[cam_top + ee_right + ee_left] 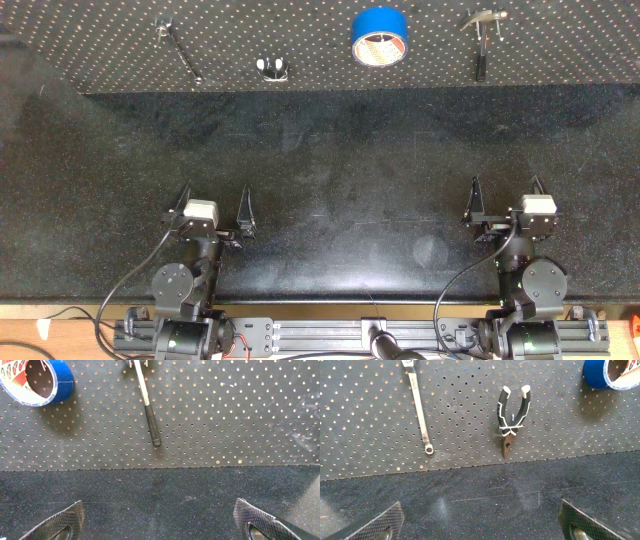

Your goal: Place Tools Onto Pegboard

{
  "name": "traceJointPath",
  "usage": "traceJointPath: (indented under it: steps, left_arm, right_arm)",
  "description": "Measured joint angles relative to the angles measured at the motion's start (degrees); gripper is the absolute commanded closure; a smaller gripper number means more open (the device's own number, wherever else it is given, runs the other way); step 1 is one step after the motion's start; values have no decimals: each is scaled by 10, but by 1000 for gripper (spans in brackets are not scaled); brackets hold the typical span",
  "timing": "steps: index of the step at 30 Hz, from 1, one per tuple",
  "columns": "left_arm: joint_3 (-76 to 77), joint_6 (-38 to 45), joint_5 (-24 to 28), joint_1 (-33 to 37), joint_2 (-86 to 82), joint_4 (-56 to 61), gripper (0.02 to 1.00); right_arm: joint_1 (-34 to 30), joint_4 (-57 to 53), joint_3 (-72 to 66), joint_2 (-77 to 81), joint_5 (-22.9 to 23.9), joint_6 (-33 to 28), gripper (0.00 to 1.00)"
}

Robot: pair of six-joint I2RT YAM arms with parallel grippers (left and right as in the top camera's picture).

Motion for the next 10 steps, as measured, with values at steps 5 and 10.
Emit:
traceJointPath:
  steps: [5,10]
  left_arm:
    - [0,0,0,0,0,0,23]
    - [0,0,0,0,0,0,23]
  right_arm:
    - [0,0,0,0,0,-2,25]
    - [0,0,0,0,0,-2,25]
